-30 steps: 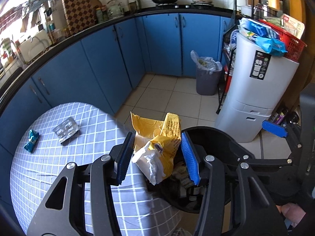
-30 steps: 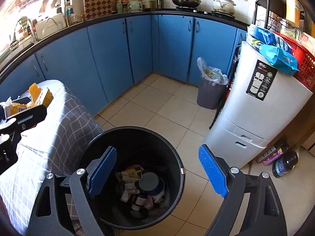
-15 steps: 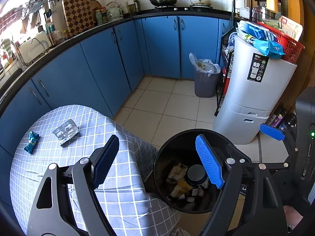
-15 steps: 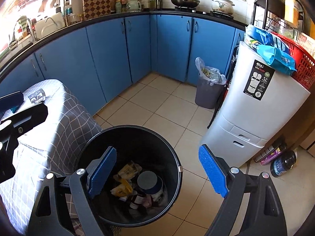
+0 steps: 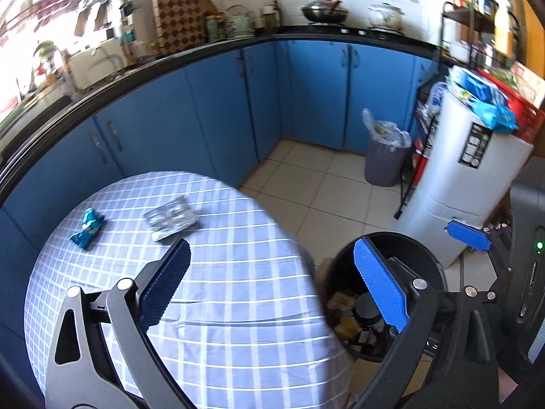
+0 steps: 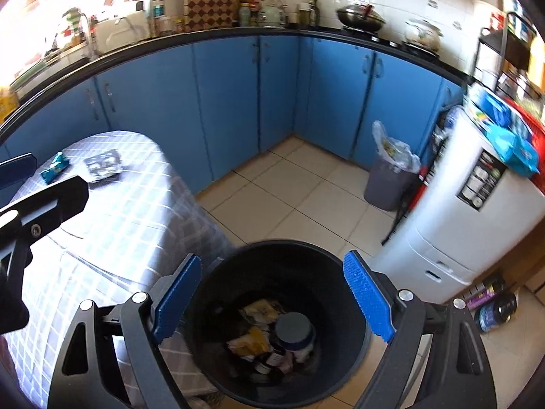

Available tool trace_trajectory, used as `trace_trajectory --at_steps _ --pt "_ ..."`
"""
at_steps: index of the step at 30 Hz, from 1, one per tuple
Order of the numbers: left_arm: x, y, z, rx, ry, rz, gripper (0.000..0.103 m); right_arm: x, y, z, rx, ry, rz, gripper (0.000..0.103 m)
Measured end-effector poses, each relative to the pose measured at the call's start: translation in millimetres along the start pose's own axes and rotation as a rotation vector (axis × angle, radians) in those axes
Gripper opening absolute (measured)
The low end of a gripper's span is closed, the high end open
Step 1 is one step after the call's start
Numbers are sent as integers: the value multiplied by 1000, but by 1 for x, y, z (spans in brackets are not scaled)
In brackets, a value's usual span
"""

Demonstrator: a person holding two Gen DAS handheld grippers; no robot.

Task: Collect trash
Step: 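Move both grippers back over the table toward the blue wrapper, then grasp the blue wrapper with the left gripper while the right gripper grasps the silver blister pack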

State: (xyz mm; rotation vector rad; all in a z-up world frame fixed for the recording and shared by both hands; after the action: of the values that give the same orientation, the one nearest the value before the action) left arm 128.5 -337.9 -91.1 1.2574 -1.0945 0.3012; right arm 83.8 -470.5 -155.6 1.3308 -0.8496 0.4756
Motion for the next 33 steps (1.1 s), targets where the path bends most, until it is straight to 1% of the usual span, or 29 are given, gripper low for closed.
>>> trace_trajectory --at_steps 5,12,19,25,29,33 --pt "-7 0 -45 45 48 -7 96 14 -8 -48 48 69 7 83" --pt "-20 3 -114 140 90 -4 96 29 -26 -129 139 159 7 83" --pt "-40 -5 -190 220 178 -33 96 38 -47 -193 203 215 -8 83" --pt "-57 -19 -243 261 244 -67 96 40 -71 -227 210 247 -39 83" --pt "-63 -28 -274 284 271 -76 96 42 -87 -237 200 255 -54 83" --pt "-66 -45 -300 301 282 -97 96 50 -105 -245 201 236 -67 83"
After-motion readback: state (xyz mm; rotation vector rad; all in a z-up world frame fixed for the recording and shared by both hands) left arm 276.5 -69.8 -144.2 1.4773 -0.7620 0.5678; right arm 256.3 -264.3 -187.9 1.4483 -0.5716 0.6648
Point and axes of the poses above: each gripper's, at about its wrist camera, not at the fingertips, and y roughly against the way its jaws point, z to its right, x to its top, the point moved 9 cm from there along -y, roughly the way its jaws point, and after that the axes turned 5 degrees about z, right-handed, at the moved point
